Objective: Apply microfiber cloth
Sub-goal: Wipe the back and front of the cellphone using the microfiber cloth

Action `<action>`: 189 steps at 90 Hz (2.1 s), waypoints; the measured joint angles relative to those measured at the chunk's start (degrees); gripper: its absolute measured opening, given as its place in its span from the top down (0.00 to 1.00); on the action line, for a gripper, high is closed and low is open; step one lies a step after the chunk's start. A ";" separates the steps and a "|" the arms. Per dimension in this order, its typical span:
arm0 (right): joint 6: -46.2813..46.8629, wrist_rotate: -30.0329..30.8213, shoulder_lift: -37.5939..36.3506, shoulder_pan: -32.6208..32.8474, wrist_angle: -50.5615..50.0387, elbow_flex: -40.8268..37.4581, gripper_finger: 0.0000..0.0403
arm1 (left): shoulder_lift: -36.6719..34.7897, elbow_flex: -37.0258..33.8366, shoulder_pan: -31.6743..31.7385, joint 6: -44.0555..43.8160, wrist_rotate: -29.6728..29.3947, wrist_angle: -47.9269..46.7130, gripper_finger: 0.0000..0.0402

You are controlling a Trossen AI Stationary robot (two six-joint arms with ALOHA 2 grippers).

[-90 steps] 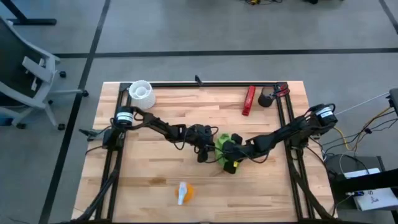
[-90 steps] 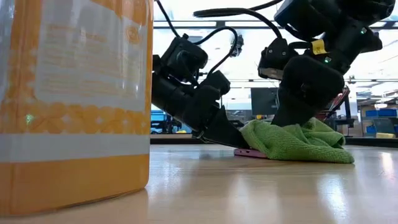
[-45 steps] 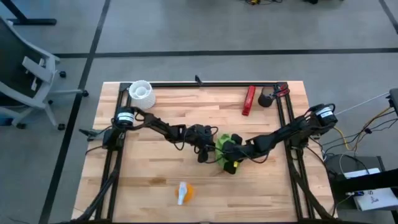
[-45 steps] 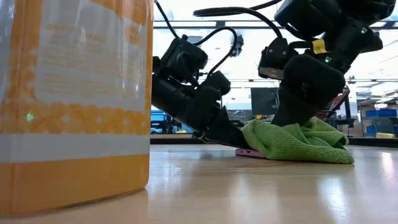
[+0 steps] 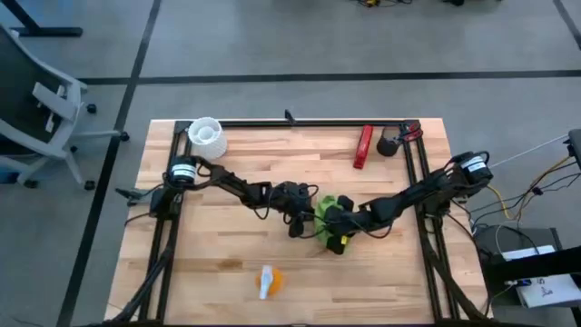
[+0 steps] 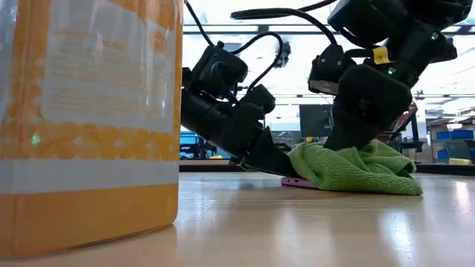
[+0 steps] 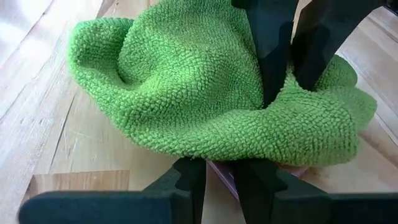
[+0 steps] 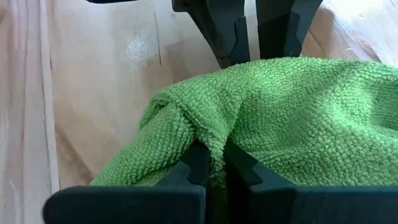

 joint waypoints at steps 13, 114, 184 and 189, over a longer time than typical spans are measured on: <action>-0.01 0.00 -0.02 0.00 0.00 0.01 1.00 | 0.00 0.02 0.00 0.00 0.00 0.01 0.85; -0.02 0.02 -0.04 0.00 0.02 0.09 1.00 | 0.02 0.09 -0.04 -5.28 0.48 0.05 0.85; -2.65 -4.56 -0.60 -0.35 14.55 0.16 1.00 | 0.02 0.09 -0.02 -5.33 0.43 0.42 0.85; -1.23 -2.84 -0.48 -0.35 9.27 0.17 1.00 | 0.02 0.09 -0.02 -5.06 0.42 0.42 0.85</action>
